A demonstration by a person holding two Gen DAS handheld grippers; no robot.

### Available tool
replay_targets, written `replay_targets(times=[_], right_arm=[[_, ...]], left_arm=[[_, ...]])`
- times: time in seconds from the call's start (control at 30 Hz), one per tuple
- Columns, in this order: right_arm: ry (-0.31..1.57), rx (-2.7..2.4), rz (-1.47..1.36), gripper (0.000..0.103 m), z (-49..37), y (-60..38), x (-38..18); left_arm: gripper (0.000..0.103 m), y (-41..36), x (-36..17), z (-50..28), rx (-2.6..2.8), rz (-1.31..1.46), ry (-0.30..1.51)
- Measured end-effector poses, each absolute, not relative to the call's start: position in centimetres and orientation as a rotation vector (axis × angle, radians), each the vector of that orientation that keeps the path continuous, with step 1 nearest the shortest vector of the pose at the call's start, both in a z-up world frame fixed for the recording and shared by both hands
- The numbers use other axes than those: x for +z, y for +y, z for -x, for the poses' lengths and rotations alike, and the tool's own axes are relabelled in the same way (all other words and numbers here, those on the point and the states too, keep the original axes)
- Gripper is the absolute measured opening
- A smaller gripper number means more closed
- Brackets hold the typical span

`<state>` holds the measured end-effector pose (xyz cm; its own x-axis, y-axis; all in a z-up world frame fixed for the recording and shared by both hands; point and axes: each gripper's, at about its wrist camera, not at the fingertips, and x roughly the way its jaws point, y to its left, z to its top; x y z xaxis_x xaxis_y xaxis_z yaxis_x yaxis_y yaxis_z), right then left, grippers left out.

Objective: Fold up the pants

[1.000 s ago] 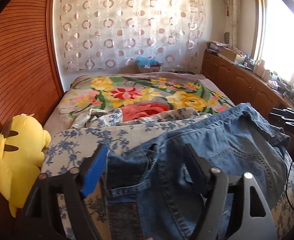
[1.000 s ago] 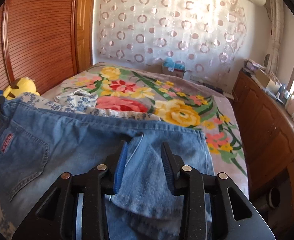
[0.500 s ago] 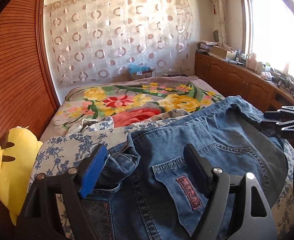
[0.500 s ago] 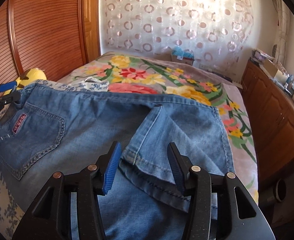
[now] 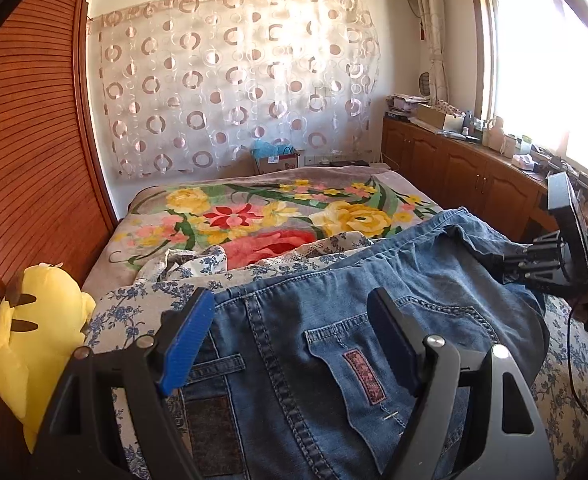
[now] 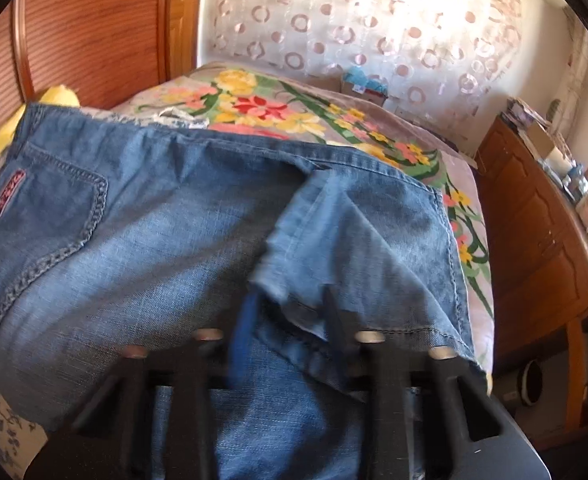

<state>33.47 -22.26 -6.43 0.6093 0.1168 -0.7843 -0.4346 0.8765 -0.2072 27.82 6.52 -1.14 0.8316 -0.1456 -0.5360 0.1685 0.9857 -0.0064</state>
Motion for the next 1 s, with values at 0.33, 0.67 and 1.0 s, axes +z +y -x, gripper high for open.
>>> replay_targets(times=[0.33, 0.67, 1.0], right_arm=[[0.719, 0.192, 0.497, 0.004, -37.7, -25.3, -0.7], [0.734, 0.062, 0.562, 0.003, -43.7, -29.0, 0.0], [0.791, 0.056, 0.558, 0.004, -46.9, -28.7, -3.3]], left_arm=[[0.079, 7.3, -2.0, -28.7, -0.142, -0.044, 0.596], [0.079, 7.2, -2.8, -29.9, -0.128, -0.064, 0.632], [0.079, 7.9, -3.6, -30.7, -0.088, -0.071, 0.659]])
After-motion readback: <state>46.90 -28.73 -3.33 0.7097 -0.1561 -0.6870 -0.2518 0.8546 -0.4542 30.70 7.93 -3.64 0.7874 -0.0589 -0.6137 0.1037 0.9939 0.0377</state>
